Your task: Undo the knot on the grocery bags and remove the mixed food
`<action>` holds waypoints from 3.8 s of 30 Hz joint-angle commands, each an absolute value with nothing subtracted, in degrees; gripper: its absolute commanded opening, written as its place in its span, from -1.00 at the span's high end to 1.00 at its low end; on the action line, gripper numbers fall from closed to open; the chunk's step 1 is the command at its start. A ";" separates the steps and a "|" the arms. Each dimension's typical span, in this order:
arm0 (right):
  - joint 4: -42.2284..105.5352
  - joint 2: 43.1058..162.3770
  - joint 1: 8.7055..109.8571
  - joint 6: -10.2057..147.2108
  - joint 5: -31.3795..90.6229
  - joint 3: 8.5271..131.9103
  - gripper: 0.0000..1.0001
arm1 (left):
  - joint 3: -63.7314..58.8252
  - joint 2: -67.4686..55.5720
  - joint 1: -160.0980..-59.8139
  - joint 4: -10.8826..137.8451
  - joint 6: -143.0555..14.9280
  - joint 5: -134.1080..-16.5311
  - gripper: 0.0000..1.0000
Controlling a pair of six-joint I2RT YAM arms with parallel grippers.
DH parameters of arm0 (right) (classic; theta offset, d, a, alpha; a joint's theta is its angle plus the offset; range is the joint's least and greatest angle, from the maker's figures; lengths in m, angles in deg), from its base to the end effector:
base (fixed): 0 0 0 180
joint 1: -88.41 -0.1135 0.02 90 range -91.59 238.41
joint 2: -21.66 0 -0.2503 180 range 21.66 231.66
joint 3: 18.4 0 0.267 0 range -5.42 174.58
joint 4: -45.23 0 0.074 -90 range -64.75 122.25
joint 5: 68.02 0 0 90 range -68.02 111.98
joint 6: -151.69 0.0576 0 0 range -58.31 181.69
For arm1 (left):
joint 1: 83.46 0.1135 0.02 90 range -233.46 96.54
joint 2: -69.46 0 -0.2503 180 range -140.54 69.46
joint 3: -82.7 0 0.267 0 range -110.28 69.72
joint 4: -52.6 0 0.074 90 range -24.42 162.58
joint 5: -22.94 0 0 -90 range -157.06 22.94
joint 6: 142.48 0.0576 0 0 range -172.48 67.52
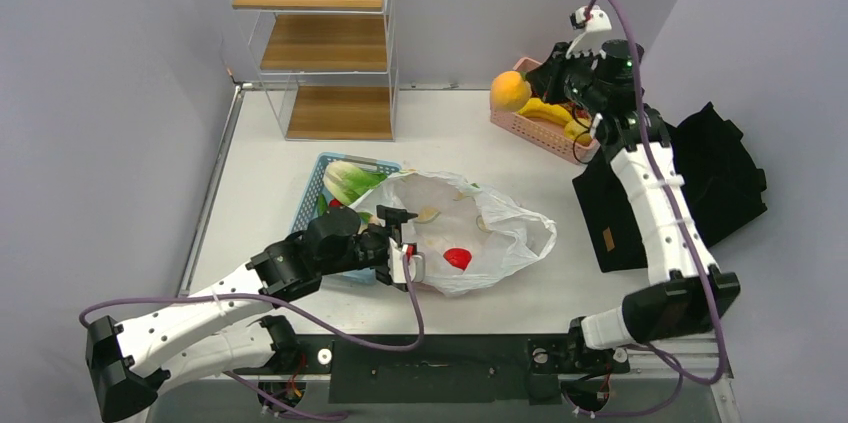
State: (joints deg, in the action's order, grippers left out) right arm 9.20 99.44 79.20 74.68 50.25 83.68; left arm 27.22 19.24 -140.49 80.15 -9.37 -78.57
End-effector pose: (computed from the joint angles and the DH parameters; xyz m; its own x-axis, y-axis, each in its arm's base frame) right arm 0.3238 0.0801 0.4426 -0.3301 0.1470 -0.9324 -0.5383 0.7821 0.3139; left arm 0.1245 -0.2130 0.2809 0.4798 0.4909 -0.7272 0.8146 0.0588 0.5771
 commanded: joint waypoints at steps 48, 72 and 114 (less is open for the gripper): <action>-13.06 99.53 76.66 59.27 67.60 71.26 -0.64 | 14.08 1.17 -139.03 79.26 -21.04 -84.28 -0.10; -18.71 89.43 73.31 48.06 61.56 49.14 -0.51 | 24.75 -17.56 -153.55 71.13 -20.93 -64.46 -0.71; -17.51 93.68 75.94 46.12 59.30 52.77 -0.36 | 15.77 -15.12 -141.80 62.71 -20.47 -85.24 0.44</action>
